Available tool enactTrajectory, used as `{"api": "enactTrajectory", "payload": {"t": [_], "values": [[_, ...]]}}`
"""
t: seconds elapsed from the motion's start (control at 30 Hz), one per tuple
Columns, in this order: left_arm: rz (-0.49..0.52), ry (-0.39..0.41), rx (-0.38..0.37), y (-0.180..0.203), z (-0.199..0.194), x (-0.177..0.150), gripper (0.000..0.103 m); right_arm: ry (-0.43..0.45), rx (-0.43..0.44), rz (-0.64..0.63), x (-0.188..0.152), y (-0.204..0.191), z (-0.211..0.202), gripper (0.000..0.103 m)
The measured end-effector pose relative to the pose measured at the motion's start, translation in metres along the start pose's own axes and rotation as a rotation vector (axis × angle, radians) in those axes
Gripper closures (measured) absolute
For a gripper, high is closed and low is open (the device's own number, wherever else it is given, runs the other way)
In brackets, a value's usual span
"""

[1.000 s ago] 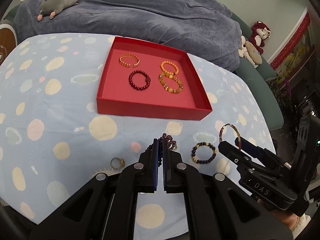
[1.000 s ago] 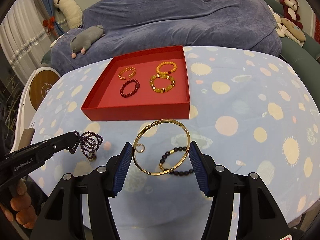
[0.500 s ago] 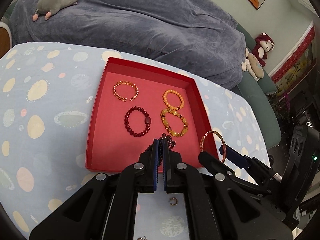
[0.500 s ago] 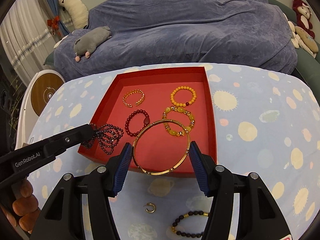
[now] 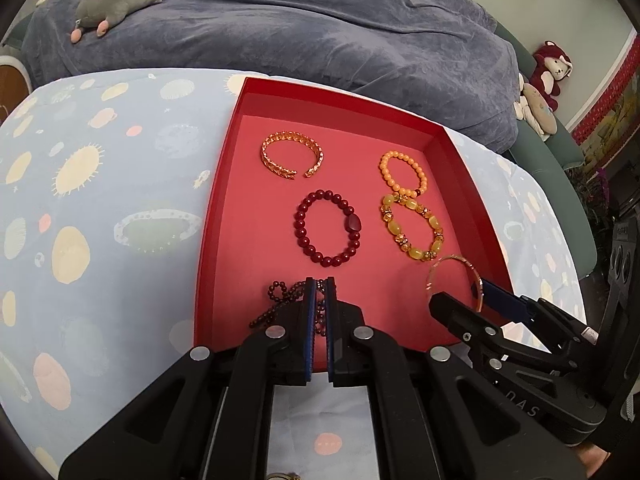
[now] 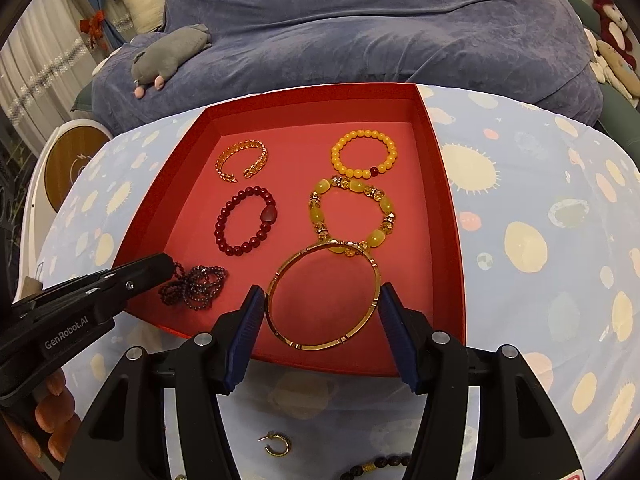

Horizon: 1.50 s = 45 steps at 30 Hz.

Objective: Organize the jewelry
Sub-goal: 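Carry the bow and bangle into the red box and open both tools, then withdraw both tools from the box toward the ring and black bead bracelet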

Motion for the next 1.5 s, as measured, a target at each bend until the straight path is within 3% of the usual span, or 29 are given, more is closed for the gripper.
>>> {"api": "enactTrajectory", "payload": {"t": [0.07,0.17,0.47,1.17,1.5], "values": [[0.005,0.016,0.018,-0.001,-0.004,0.0,0.077,0.011,-0.014,-0.008,0.0,0.0,-0.004,0.044],[0.011,0.051,0.034,-0.001,-0.015,-0.002,0.066,0.03,-0.01,0.002,-0.001,0.001,-0.012,0.041],[0.032,0.077,0.054,0.003,-0.039,-0.024,0.063,0.055,-0.011,0.031,-0.027,0.008,-0.042,0.041],[0.022,0.018,0.064,0.005,-0.06,-0.134,0.059,-0.028,-0.048,0.136,-0.154,0.038,-0.064,0.041],[0.013,-0.005,0.098,-0.006,-0.058,-0.162,0.057,-0.038,-0.055,0.152,-0.174,0.041,-0.064,0.041]]}}
Point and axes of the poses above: each gripper's, at about its wrist camera, not at the fingertips, and z roughly the way its jaws point, y to its right, x to its top, the point moved 8 cm from there along z, roughly the way its jaws point, and after that the axes turned 10 degrees about -y, right-handed, at the moved point
